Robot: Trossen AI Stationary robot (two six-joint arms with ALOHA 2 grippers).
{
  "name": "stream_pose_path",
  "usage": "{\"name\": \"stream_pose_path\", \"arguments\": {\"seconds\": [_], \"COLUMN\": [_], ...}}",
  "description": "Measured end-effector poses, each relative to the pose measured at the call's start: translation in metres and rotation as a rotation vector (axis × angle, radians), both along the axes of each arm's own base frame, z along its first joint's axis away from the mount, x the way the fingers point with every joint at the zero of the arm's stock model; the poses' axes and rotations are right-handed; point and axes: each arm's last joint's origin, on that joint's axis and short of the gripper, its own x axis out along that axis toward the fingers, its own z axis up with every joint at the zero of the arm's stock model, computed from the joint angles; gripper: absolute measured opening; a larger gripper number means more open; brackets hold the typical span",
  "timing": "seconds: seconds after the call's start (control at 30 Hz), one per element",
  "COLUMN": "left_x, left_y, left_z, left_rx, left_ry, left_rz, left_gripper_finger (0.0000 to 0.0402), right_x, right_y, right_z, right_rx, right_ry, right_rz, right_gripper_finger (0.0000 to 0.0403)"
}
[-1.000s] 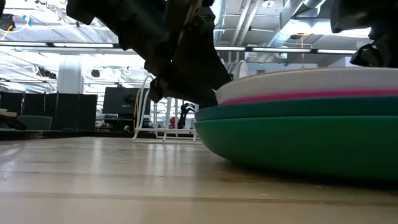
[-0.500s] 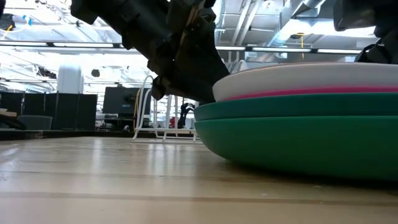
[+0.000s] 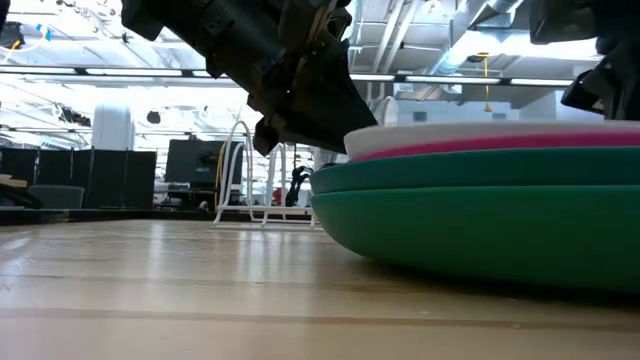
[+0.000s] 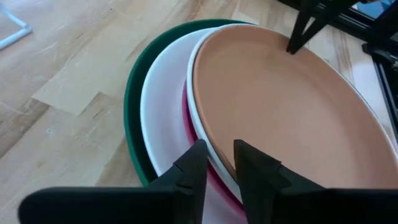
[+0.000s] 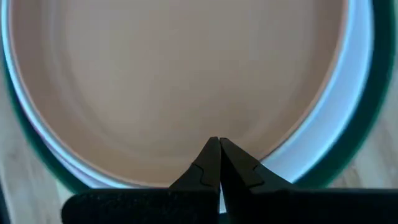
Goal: Sort dishes
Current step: Put the light orange plate in the dish rack
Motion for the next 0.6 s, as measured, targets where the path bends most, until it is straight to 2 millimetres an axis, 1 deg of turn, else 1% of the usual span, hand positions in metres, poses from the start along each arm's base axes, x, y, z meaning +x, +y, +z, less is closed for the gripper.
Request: {"name": "stream_pose_path", "arguments": {"seconds": [0.27,0.4,0.6], "left_x": [0.000,0.000,0.000], "left_y": [0.000,0.000,-0.001], "left_z": [0.000,0.000,0.000], "left_rx": [0.003,0.013,0.027], "left_ry": [0.003,0.004,-0.002], "left_rz": [-0.006,-0.011,-0.023], "left_gripper_finger": [0.0060,0.0060,0.0052], "right_x": [0.005,0.006,0.012], "right_y": [-0.008,-0.010,-0.007], "right_z": [0.000,0.001,0.022], "right_rx": [0.003,-0.041,-0.076], "right_ry": [-0.003,-0.032,-0.047], "right_rz": [-0.071,-0.077,-0.062], "right_gripper_finger": [0.0007,0.0021,0.0057]}}
